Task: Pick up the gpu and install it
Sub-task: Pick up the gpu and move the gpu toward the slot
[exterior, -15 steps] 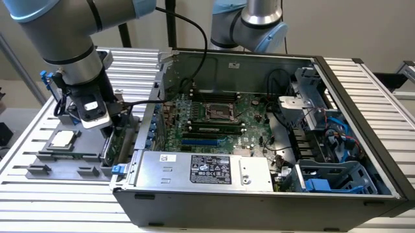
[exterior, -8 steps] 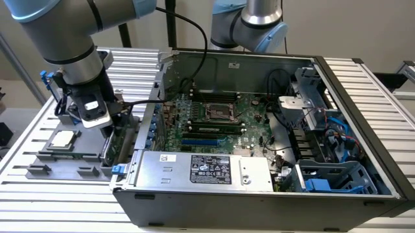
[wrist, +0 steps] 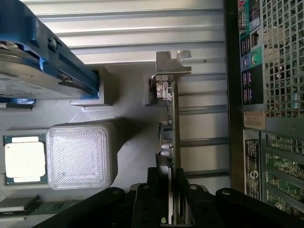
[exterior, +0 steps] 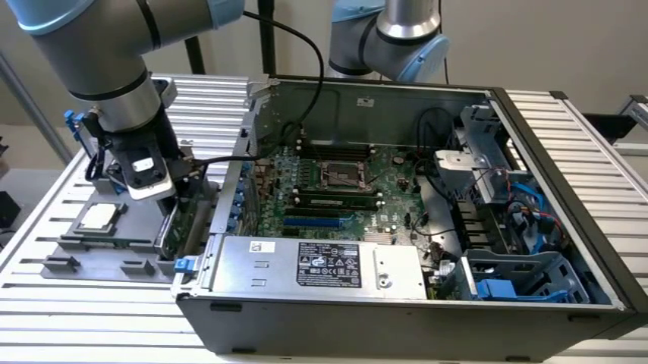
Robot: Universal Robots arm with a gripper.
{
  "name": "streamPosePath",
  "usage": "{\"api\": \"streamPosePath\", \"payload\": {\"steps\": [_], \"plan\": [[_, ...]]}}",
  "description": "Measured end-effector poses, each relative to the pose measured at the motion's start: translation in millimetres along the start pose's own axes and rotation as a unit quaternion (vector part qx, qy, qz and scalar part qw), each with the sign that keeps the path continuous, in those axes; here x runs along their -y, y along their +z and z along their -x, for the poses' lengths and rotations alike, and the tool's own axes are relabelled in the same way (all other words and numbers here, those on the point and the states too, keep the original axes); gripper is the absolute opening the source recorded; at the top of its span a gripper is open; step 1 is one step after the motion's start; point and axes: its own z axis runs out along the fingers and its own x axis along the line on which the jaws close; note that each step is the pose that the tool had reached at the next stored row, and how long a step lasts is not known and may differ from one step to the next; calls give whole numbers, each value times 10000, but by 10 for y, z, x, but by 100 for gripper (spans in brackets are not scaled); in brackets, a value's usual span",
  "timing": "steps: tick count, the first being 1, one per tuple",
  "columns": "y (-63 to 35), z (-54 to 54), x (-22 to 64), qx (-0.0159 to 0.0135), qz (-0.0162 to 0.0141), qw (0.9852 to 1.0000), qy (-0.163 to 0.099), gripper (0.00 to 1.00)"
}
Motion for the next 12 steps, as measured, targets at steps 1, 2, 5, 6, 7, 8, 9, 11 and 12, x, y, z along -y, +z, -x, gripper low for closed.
{"api": "streamPosePath", "payload": {"steps": [1,2,5,6,7,8,9,11,12], "plan": [[0,0,0,0,0,10000,-2,0],[0,0,0,-1,1,10000,-14,0],[1,-2,0,-6,6,9999,-127,0],[0,-4,0,-9,9,9998,-199,0],[0,-5,0,-13,12,9996,-266,0],[1,-6,0,-16,15,9995,-328,0],[0,-7,0,-19,17,9993,-378,0],[0,-8,0,-24,20,9990,-448,0],[0,-9,0,-25,21,9988,-481,0]]}}
